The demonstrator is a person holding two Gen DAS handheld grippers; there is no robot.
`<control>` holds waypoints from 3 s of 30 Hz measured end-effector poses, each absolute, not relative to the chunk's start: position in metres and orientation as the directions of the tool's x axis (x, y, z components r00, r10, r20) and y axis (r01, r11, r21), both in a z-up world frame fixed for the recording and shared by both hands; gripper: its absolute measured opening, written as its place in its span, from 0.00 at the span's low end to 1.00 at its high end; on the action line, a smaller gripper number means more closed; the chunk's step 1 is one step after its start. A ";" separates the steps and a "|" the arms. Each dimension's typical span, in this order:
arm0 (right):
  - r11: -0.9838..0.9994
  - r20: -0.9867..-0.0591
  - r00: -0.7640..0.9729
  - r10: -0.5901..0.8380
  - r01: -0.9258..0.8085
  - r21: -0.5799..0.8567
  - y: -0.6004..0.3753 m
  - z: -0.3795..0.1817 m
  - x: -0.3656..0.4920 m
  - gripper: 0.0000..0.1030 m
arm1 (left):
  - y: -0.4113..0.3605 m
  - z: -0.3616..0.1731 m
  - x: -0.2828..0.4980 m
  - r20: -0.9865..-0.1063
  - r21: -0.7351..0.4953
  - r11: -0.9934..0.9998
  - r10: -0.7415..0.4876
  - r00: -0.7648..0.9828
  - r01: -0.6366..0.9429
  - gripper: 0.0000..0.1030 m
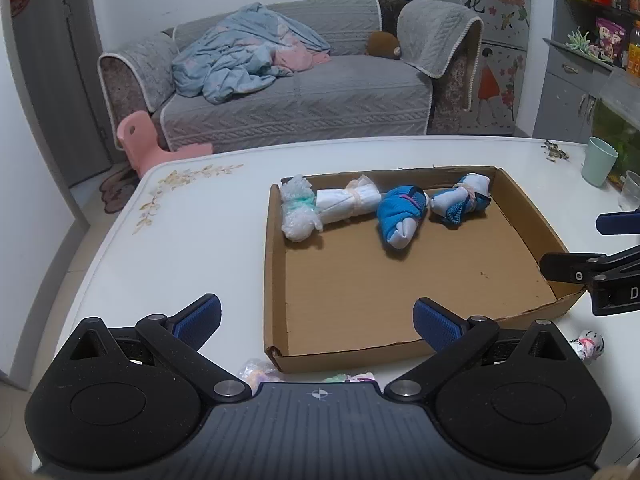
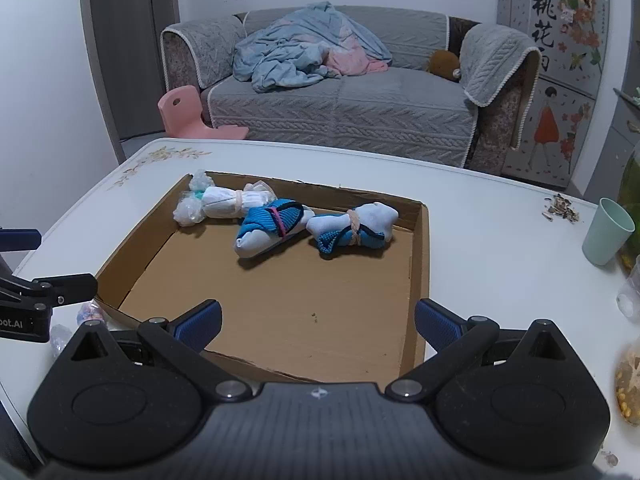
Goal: Organize objects
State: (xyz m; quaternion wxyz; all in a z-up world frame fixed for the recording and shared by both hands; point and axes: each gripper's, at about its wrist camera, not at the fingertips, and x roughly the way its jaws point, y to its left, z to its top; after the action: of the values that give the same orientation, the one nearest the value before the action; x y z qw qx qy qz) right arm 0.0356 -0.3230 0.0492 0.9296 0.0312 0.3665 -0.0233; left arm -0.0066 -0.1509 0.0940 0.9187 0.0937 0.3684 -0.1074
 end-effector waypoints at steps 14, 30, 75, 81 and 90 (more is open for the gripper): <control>0.997 -0.680 0.733 -0.012 0.058 0.045 -0.321 0.049 0.034 0.99 | -0.153 0.090 -0.010 -0.699 0.083 0.958 -0.142 0.701 0.276 1.00; 0.998 -0.680 0.733 -0.014 0.056 0.039 -0.322 0.048 0.028 0.99 | -0.152 0.085 -0.017 -0.706 0.079 0.957 -0.144 0.694 0.279 1.00; 0.997 -0.678 0.734 -0.022 0.069 0.042 -0.350 0.044 -0.004 1.00 | -0.112 0.078 -0.083 -0.722 0.050 0.969 -0.133 0.679 0.242 1.00; 0.998 -0.704 0.710 -0.035 0.065 0.017 -0.354 0.021 -0.016 1.00 | -0.107 0.048 -0.117 -0.754 0.041 0.969 -0.130 0.644 0.243 1.00; 0.987 -0.731 0.680 -0.058 0.149 0.060 -0.364 -0.011 -0.027 0.99 | -0.108 0.024 -0.119 -0.731 0.068 0.971 -0.108 0.674 0.229 1.00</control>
State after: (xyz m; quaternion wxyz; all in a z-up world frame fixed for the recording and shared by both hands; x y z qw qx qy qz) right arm -0.0271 -0.3645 -0.0108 0.9147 0.0571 0.3961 -0.0565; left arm -0.1186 -0.1084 0.0242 0.9116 0.0769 0.3930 -0.0924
